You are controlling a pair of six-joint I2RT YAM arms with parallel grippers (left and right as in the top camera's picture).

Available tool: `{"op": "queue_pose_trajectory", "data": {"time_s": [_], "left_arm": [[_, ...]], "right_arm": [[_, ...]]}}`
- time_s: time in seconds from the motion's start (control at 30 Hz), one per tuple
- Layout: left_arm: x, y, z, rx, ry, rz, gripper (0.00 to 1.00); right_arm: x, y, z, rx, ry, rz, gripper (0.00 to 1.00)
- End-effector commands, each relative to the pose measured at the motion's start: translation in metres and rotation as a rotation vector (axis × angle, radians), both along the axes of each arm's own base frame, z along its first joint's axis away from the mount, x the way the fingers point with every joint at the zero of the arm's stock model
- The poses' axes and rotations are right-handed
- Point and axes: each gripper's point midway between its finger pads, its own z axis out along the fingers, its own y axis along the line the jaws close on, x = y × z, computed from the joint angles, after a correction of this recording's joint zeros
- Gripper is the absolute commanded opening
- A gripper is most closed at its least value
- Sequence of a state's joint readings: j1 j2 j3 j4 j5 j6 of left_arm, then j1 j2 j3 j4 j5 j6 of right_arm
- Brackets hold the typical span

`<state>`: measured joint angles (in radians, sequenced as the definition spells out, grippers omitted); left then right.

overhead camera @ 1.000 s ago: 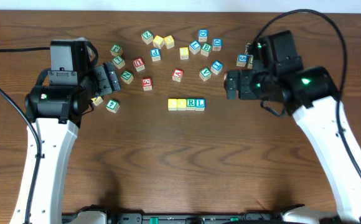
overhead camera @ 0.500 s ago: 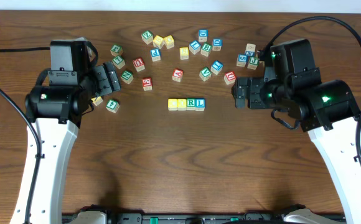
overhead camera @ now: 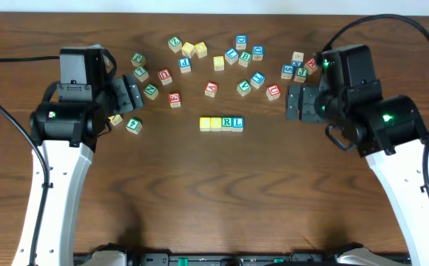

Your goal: Spell out CORL

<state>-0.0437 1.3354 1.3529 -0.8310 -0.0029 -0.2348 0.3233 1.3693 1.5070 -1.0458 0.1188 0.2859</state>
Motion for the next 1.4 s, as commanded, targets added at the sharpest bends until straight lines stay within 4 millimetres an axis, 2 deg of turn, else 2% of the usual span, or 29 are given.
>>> {"op": "queue_pose_trajectory", "data": {"time_s": [0.0, 0.1, 0.27, 0.43, 0.67, 0.83, 1.13, 1.37], "left_arm": [[0.001, 0.002, 0.001, 0.01, 0.0, 0.002, 0.91], [0.001, 0.002, 0.001, 0.01, 0.0, 0.002, 0.91], [0.001, 0.002, 0.001, 0.01, 0.0, 0.002, 0.91], [0.001, 0.002, 0.001, 0.01, 0.0, 0.002, 0.91], [0.001, 0.002, 0.001, 0.01, 0.0, 0.002, 0.91], [0.001, 0.002, 0.001, 0.01, 0.0, 0.002, 0.91], [0.001, 0.002, 0.001, 0.01, 0.0, 0.002, 0.91], [0.001, 0.002, 0.001, 0.01, 0.0, 0.002, 0.91]], "right_arm": [[0.007, -0.012, 0.015, -0.058, -0.139, 0.024, 0.99], [0.011, -0.014, 0.02, -0.033, -0.251, 0.043, 0.99], [0.005, -0.031, 0.009, 0.065, -0.426, 0.074, 0.99], [-0.024, -0.057, -0.014, 0.086, -0.553, 0.026, 0.99], [-0.064, -0.077, -0.046, 0.076, -0.708, -0.026, 0.99], [-0.079, -0.079, -0.064, 0.069, -0.814, -0.035, 0.99], [-0.089, -0.079, -0.099, 0.071, -0.881, -0.032, 0.99], [-0.094, -0.079, -0.105, 0.07, -0.867, -0.032, 0.99]]}}
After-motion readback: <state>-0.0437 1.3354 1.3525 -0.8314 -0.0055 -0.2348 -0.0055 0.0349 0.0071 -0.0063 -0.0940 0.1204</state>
